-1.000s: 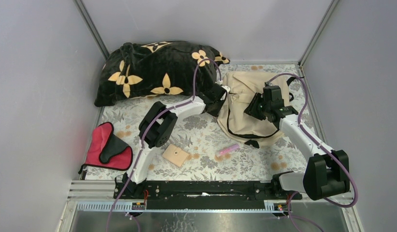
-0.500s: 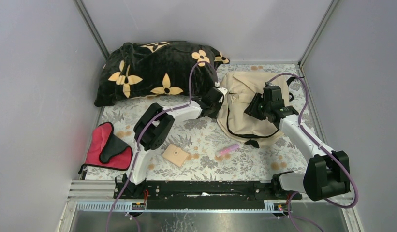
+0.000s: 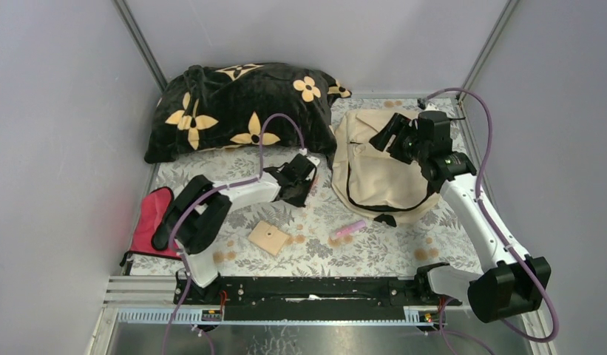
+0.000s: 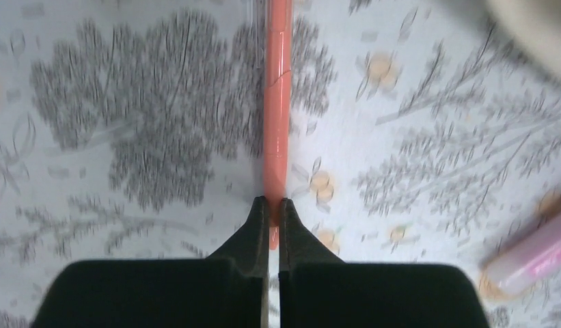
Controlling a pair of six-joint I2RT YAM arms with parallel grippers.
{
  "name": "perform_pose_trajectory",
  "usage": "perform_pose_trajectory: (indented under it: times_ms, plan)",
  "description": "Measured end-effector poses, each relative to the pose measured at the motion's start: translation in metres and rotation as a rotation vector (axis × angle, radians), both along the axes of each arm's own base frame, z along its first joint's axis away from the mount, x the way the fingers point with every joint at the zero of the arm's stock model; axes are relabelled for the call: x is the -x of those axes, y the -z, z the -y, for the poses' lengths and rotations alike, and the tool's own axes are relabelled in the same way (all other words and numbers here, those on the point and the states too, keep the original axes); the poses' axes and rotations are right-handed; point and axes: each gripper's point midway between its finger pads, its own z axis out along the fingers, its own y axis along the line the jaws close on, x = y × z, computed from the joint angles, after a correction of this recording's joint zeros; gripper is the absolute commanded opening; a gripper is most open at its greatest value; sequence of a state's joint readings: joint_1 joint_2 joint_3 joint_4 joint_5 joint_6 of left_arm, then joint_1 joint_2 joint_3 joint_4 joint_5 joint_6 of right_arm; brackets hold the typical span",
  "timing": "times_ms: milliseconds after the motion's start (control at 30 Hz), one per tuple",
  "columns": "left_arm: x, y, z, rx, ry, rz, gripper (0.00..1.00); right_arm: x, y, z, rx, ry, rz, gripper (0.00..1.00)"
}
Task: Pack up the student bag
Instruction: Pick up the stationery from the center of the board.
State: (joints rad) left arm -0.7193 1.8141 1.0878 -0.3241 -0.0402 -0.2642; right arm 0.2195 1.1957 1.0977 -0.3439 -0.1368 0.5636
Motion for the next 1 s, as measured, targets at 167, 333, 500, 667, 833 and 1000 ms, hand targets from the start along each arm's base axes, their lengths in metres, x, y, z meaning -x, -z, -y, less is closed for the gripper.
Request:
perform_pose_trajectory:
  times_ms: [167,333,500,667,833,1000]
  plan:
    - [0.030,-0.013,-0.016,0.016,-0.022,-0.057,0.00,0.003,0.003,-0.012,-0.050,-0.050,-0.023,0.73]
    - [0.039,-0.057,-0.014,0.113,-0.018,-0.017,0.00,0.015,0.029,-0.040,-0.136,-0.132,-0.108,0.75]
    - [0.044,-0.108,-0.004,0.257,0.011,0.058,0.00,0.034,0.061,-0.075,-0.224,-0.225,-0.222,0.81]
    - [0.049,-0.124,0.011,0.352,0.034,0.049,0.00,0.040,0.065,-0.103,-0.319,-0.303,-0.250,0.82]
    - [0.056,-0.120,0.020,0.391,0.044,-0.009,0.00,0.036,0.070,-0.116,-0.359,-0.333,-0.262,0.73]
    - [0.055,-0.127,0.027,0.429,0.053,-0.006,0.00,0.041,0.093,-0.131,-0.351,-0.358,-0.334,0.62]
